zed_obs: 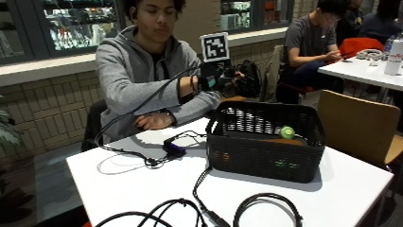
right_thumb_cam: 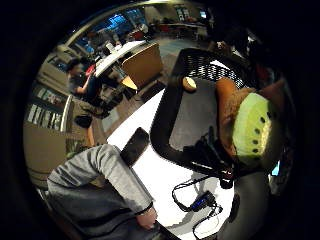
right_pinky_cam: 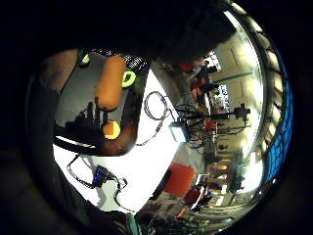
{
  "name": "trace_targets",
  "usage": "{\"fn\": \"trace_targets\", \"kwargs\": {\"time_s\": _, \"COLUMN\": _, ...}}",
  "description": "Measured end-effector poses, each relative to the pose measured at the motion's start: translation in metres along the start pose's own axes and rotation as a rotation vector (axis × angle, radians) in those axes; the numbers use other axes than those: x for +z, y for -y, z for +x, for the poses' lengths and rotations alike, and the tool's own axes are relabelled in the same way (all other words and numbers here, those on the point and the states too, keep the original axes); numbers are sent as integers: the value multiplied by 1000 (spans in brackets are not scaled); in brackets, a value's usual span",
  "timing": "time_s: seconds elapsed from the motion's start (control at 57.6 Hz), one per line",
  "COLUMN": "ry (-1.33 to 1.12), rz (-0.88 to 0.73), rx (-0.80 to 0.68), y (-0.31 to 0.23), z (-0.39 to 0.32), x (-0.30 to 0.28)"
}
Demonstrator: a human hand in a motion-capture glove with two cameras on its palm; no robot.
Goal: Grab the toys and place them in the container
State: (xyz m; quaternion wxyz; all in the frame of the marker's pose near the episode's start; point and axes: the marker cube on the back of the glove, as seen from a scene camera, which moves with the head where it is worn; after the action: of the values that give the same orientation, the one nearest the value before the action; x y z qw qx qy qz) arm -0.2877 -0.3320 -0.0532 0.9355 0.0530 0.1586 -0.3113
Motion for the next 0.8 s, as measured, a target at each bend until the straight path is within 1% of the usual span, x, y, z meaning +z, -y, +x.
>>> {"fn": "trace_targets", "kwargs": {"time_s": 0.069, "ry": 6, "rz": -39, "rx": -12, "y": 3, "z": -4, "x": 2}}
{"fn": "trace_targets", "kwargs": {"time_s": 0.122, "ry": 20, "rz": -81, "rx": 11, "y": 4, "z": -4, "x": 4}}
{"fn": "trace_targets", "kwargs": {"time_s": 0.208, "ry": -34, "rz": -152, "rx": -4, "y": -2, "z": 13, "x": 8}}
{"fn": "trace_targets", "kwargs": {"time_s": 0.243, "ry": -18, "rz": -168, "rx": 24, "y": -4, "z": 13, "x": 7}}
{"fn": "trace_targets", "kwargs": {"time_s": 0.33, "ry": 29, "rz": -155, "rx": 72, "y": -11, "z": 11, "x": 0}}
{"fn": "trace_targets", "kwargs": {"time_s": 0.382, "ry": 48, "rz": -146, "rx": 30, "y": -20, "z": 14, "x": -4}}
{"fn": "trace_targets", "kwargs": {"time_s": 0.417, "ry": 44, "rz": -153, "rx": 28, "y": -27, "z": 18, "x": -5}}
{"fn": "trace_targets", "kwargs": {"time_s": 0.503, "ry": -12, "rz": -190, "rx": 165, "y": -44, "z": 36, "x": -3}}
{"fn": "trace_targets", "kwargs": {"time_s": 0.573, "ry": -29, "rz": -209, "rx": 147, "y": -73, "z": 52, "x": 0}}
{"fn": "trace_targets", "kwargs": {"time_s": 0.642, "ry": -83, "rz": -229, "rx": 256, "y": -99, "z": 71, "x": 7}}
{"fn": "trace_targets", "kwargs": {"time_s": 0.798, "ry": -68, "rz": -254, "rx": 383, "y": -166, "z": 109, "x": 22}}
